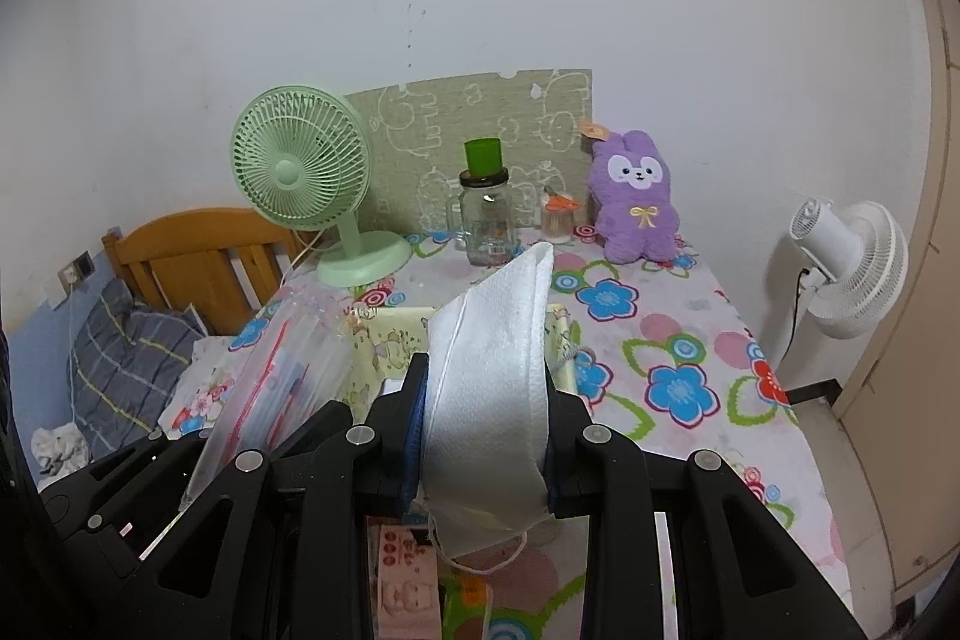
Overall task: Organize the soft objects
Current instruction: 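Lower the clear bag into the box with the left tool while the right tool lowers the cloth, then open both tools and withdraw them up out of the box, then grasp the yellow cartoon tissue pack with the left tool while the right tool grasps the pink wipes pack, then lift the yellow pack into the box with the left tool while the right tool carries the pink pack over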
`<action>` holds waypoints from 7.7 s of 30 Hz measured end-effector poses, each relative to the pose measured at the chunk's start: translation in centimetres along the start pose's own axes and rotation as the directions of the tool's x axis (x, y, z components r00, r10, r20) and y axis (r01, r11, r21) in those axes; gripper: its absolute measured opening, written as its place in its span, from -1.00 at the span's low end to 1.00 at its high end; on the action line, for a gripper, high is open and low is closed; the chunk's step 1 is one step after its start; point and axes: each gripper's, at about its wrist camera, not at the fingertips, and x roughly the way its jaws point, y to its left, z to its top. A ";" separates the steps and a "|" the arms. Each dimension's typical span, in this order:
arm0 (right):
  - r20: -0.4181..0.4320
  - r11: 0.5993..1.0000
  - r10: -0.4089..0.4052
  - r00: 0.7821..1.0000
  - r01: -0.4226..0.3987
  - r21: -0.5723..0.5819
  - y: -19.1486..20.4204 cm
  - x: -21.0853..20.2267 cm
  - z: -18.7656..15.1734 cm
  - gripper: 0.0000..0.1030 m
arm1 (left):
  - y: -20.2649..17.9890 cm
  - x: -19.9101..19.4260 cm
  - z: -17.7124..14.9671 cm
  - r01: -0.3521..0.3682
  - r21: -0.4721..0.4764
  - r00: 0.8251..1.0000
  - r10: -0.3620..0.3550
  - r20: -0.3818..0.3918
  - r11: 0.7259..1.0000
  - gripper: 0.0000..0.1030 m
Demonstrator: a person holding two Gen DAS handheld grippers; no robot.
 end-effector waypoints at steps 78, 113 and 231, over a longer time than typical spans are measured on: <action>-0.096 1.000 0.014 0.995 -0.016 -0.022 -1.4 11.0 0.2 0.85 | 0.6 9.0 0.3 -0.047 0.013 0.992 0.048 -0.118 0.999 0.81; -0.038 0.999 0.008 0.999 -0.010 -0.039 -0.5 -0.3 -1.5 0.86 | -1.6 -1.2 -2.0 -0.042 0.043 0.999 0.043 -0.020 0.998 0.88; -0.252 0.998 0.062 0.966 -0.067 -0.009 4.0 5.6 -11.4 -0.16 | 4.6 2.1 -11.2 -0.115 -0.036 0.980 0.108 -0.169 0.993 -0.64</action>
